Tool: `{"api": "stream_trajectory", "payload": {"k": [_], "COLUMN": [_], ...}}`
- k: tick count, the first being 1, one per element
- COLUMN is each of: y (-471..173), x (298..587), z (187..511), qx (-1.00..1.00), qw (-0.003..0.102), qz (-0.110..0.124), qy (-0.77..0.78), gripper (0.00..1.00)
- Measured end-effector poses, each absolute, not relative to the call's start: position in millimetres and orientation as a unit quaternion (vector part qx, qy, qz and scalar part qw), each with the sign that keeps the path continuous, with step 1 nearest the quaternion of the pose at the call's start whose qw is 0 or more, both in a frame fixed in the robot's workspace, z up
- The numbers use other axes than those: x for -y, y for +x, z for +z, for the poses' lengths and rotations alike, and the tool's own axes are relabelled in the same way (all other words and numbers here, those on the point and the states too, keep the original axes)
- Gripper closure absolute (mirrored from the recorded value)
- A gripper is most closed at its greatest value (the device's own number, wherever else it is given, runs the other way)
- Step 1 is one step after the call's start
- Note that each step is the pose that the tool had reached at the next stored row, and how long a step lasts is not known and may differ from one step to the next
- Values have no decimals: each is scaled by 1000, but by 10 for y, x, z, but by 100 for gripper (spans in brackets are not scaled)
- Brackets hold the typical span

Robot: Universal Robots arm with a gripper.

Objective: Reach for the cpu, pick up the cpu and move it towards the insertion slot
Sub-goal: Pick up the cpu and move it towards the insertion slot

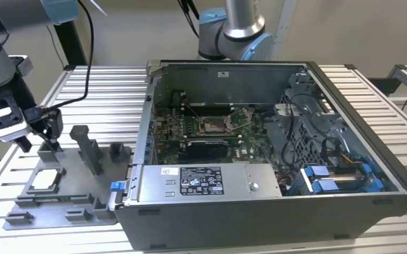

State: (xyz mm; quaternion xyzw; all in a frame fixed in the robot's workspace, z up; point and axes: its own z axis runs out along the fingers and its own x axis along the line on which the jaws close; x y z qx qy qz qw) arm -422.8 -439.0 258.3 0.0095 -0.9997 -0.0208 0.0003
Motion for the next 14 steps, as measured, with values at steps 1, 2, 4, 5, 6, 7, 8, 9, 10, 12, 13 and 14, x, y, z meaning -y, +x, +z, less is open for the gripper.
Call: {"api": "stream_trajectory", "payload": {"k": [1,2,4,5,6,7,8,9,10,12,13,14], "y": [-4228,-4228,-4229,-4228,-4228,-4228,-4228,-4228,-4228,-4228,-4228,-4228], "x": [4394,4399,4407,4412,4416,4422,4429,4438,4449,4475,4491,4509], "z": [2578,2574,2566,2562,2558,2553,2548,2544,2540,2532,2528,2524], "qx": [1000,1000,1000,1000,1000,1000,1000,1000,1000,1000,1000,1000], "qw": [0,0,0,0,0,0,0,0,0,0,0,0], "qz": [-21,-21,-21,-21,-21,-21,-21,-21,-21,-21,-21,-21], "qy": [10,10,10,10,10,10,10,10,10,10,10,9], "gripper": [100,100,100,100,100,100,100,100,100,100,100,100]}}
